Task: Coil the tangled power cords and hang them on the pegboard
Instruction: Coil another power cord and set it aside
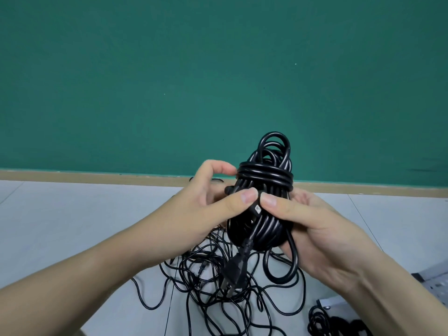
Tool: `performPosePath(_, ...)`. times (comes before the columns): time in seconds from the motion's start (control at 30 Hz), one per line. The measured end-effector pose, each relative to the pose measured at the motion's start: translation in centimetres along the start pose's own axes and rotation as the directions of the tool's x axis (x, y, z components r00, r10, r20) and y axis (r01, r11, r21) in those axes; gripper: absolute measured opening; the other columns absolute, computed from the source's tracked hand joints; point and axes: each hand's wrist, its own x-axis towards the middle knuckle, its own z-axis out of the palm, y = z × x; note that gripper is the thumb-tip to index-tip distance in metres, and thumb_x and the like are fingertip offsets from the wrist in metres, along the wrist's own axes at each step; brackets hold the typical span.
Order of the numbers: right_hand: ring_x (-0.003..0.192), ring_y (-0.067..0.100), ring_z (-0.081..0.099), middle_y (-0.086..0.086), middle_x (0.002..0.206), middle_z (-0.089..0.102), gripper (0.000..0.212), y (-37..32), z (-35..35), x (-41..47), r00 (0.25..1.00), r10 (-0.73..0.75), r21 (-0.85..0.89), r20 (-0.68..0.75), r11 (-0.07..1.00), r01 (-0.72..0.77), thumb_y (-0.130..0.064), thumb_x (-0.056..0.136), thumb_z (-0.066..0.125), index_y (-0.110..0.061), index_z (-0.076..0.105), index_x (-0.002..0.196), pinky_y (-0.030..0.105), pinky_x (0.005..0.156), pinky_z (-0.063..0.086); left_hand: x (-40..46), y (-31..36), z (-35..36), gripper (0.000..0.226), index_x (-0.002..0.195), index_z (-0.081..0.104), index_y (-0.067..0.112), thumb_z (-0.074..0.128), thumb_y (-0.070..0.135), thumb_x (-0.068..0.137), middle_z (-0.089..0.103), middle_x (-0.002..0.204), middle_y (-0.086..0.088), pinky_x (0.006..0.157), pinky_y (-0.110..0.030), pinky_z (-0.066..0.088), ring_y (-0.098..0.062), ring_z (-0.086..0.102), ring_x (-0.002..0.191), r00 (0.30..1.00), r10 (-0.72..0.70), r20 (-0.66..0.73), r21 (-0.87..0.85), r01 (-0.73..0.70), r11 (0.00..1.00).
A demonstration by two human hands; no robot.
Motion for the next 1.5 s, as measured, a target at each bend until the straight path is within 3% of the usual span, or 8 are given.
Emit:
performPosePath(0.1,0.106,0.038,0.069,0.028,0.125,0.069,0.048,0.2,0.0,0.0,1.000,-0.002,-0.059,0.016,0.998,0.002,-0.012,0.080,0.076,-0.001,0.067,0.126,0.055,0.098,0.056,-0.4,0.1,-0.6,0.058,0.140,0.049,0.032,0.062,0.060,0.092,0.070,0.130,0.009,0.111,-0.035,0.044,-0.005,0.063,0.124,0.992,-0.033,0.123,0.114,0.018,0.993)
performPosePath(0.2,0.110,0.037,0.070,0.026,0.125,0.069,0.050,0.4,-0.1,-0.1,1.000,-0.014,-0.097,0.026,0.995,0.016,-0.006,0.081,0.076,-0.001,0.064,0.129,0.045,0.091,0.060,-0.6,0.3,-1.0,0.057,0.142,0.049,0.029,0.063,0.054,0.092,0.067,0.135,0.011,0.111,-0.036,0.046,-0.006,0.060,0.129,0.986,-0.027,0.166,0.159,0.000,0.987)
performPosePath(0.37,0.121,0.037,0.066,0.019,0.128,0.070,0.050,0.4,-0.5,-0.4,0.998,-0.046,-0.216,0.034,0.975,0.053,-0.004,0.082,0.075,-0.003,0.063,0.130,0.052,0.108,0.050,-0.9,0.1,-0.8,0.057,0.143,0.048,0.030,0.062,0.049,0.092,0.061,0.142,0.017,0.114,-0.036,0.043,-0.005,0.052,0.137,0.983,0.028,0.180,0.178,-0.060,0.982)
performPosePath(0.57,0.123,0.044,0.064,0.023,0.132,0.066,0.054,0.1,-0.5,-0.5,0.996,-0.041,-0.174,0.077,0.983,0.054,0.000,0.082,0.073,-0.001,0.059,0.134,0.052,0.105,0.053,-1.2,0.2,-0.8,0.062,0.145,0.044,0.038,0.062,0.057,0.089,0.052,0.148,0.026,0.121,-0.041,0.031,0.000,0.040,0.145,0.983,0.078,0.166,0.222,-0.114,0.968)
performPosePath(0.77,0.127,0.057,0.053,0.033,0.134,0.061,0.056,0.3,-0.8,-0.6,0.995,-0.033,-0.123,0.092,0.991,0.044,0.001,0.083,0.069,0.002,0.055,0.137,0.060,0.107,0.047,-1.6,0.2,-0.9,0.068,0.148,0.038,0.040,0.069,0.047,0.087,0.058,0.141,0.024,0.119,-0.034,0.035,-0.003,0.052,0.136,0.981,0.101,0.167,0.242,-0.140,0.960)
performPosePath(1.03,0.129,0.052,0.055,0.030,0.137,0.061,0.052,0.5,-0.8,-0.5,0.991,-0.039,-0.081,0.127,0.996,0.049,0.001,0.089,0.064,-0.001,0.054,0.140,0.058,0.113,0.042,-1.3,0.0,-0.7,0.057,0.143,0.045,0.033,0.072,0.025,0.093,0.063,0.136,0.019,0.110,-0.021,0.042,-0.007,0.056,0.133,0.981,0.158,0.108,0.232,-0.180,0.956)
performPosePath(1.3,0.132,0.047,0.055,0.027,0.139,0.060,0.055,0.5,-1.0,-0.3,0.988,-0.051,-0.111,0.145,0.992,0.068,0.003,0.088,0.060,0.000,0.053,0.142,0.058,0.116,0.039,-1.0,-1.0,-0.4,0.060,0.146,0.043,0.030,0.072,0.029,0.093,0.061,0.139,0.015,0.115,-0.041,0.041,-0.011,0.055,0.134,0.986,0.150,0.072,0.191,-0.161,0.968)
performPosePath(1.5,0.128,0.049,0.058,0.028,0.135,0.063,0.051,0.9,-1.0,-0.1,0.992,-0.054,-0.084,0.110,0.994,0.063,0.001,0.089,0.063,-0.004,0.057,0.139,0.055,0.110,0.048,-0.8,-1.5,0.5,0.056,0.147,0.039,0.027,0.066,0.026,0.097,0.059,0.141,0.011,0.116,-0.044,0.040,-0.013,0.052,0.138,0.989,0.131,0.066,0.118,-0.138,0.983)
